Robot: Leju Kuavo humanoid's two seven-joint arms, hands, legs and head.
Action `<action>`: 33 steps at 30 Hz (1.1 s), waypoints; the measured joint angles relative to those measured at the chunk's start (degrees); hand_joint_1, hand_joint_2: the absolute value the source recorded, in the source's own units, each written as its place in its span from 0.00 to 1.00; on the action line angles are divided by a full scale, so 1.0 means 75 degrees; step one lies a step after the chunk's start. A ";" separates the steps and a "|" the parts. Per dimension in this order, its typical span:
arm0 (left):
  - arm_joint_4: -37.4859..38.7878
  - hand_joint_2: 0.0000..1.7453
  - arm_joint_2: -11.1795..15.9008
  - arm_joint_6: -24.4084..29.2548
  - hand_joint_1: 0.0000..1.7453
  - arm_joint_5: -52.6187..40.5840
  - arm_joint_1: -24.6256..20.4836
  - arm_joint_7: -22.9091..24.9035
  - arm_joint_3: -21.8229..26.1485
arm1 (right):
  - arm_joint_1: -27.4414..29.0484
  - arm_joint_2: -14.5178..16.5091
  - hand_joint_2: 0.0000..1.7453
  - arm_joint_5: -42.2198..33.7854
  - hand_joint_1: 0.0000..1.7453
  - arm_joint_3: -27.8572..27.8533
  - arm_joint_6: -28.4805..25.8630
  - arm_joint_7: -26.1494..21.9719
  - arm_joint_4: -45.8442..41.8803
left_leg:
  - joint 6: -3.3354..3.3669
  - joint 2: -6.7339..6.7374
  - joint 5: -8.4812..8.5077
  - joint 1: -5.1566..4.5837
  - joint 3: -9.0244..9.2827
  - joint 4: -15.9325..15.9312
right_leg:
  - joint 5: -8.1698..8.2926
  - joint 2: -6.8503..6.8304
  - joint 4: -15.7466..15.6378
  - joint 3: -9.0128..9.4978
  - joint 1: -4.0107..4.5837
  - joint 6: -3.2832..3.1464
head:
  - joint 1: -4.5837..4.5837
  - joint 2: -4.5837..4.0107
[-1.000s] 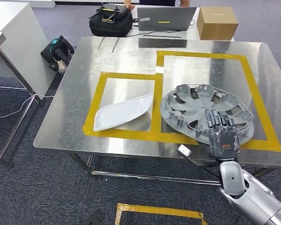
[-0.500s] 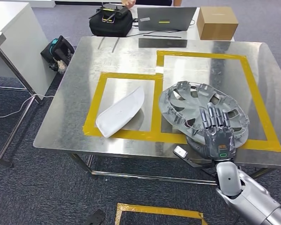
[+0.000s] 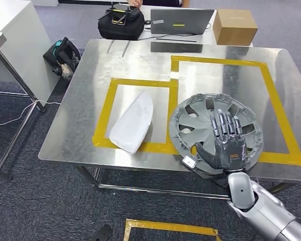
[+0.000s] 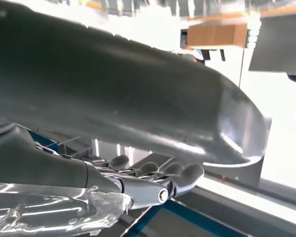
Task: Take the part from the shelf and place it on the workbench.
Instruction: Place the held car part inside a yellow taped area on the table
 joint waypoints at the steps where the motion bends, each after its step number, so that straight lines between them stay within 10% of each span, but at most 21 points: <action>1: 0.0000 0.00 -0.0002 0.0001 0.00 0.0000 0.0001 0.0000 0.0000 | -0.0007 0.0002 0.00 -0.0001 0.00 -0.0003 -0.0005 0.0000 0.0000 | 0.0022 0.0008 -0.0002 0.0015 0.0061 -0.0001 | -0.0197 -0.0001 0.0330 -0.0154 0.0000 -0.0001 | 0.0015 0.0001; 5: 0.0000 0.00 -0.0008 0.0001 0.00 0.0000 0.0025 0.0000 0.0002 | 0.0050 0.0004 0.00 0.0001 0.00 0.0009 -0.0015 0.0000 0.0002 | -0.0039 0.0028 -0.0101 0.0032 0.0209 0.0016 | -0.0677 -0.0002 0.1788 -0.1003 -0.0017 0.0079 | 0.0054 0.0001; 8: 0.0000 0.00 -0.0015 0.0009 0.00 0.0002 0.0045 0.0000 0.0002 | 0.0085 0.0004 0.00 0.0001 0.00 0.0011 -0.0023 0.0000 0.0005 | -0.0179 0.0026 -0.0248 0.0109 0.0407 0.0045 | 0.0089 -0.0009 0.0614 -0.0565 -0.0066 0.0209 | 0.0060 0.0001; 10: 0.0000 0.00 -0.0011 0.0035 0.00 0.0018 0.0034 0.0000 0.0001 | 0.0080 0.0012 0.00 0.0001 0.00 0.0018 -0.0034 0.0000 0.0014 | -0.0298 0.0023 -0.0315 0.0131 0.0464 0.0086 | 0.0325 0.0028 -0.0097 -0.0259 -0.0060 0.0145 | 0.0085 0.0001; 13: 0.0000 0.00 0.0009 0.0096 0.00 0.0077 0.0047 0.0007 0.0002 | 0.0115 0.0031 0.00 -0.0001 0.00 0.0033 -0.0053 0.0000 0.0033 | -0.0409 0.0024 -0.0371 0.0106 0.0420 0.0110 | 0.0329 0.0094 -0.0116 -0.0256 -0.0052 -0.0123 | 0.0078 0.0001; 21: 0.0000 0.00 0.0047 0.0241 0.00 0.0152 0.0057 -0.0043 0.0005 | 0.0152 0.0047 0.00 -0.0001 0.00 0.0043 -0.0048 0.0000 0.0042 | -0.0186 0.0028 -0.0294 0.0086 0.0454 0.0014 | 0.0288 0.0170 -0.0106 -0.0299 -0.0047 -0.0218 | 0.0039 0.0001; 27: 0.0000 0.00 0.0035 0.0311 0.00 0.0163 0.0059 -0.0064 0.0005 | 0.0195 0.0047 0.00 -0.0001 0.00 0.0007 -0.0036 0.0000 0.0041 | -0.0601 0.0031 -0.0354 0.0166 0.0486 -0.0059 | 0.0270 0.0165 -0.0101 -0.0280 0.0034 -0.0275 | 0.0048 0.0000; 33: 0.0000 0.00 0.0035 0.0359 0.00 0.0163 0.0059 -0.0062 0.0008 | 0.0197 0.0047 0.00 0.0000 0.00 0.0001 -0.0015 0.0000 0.0041 | -0.0562 0.0030 -0.0338 0.0135 0.0490 -0.0053 | 0.0320 0.0159 -0.0179 -0.0219 0.0013 -0.0238 | 0.0049 0.0001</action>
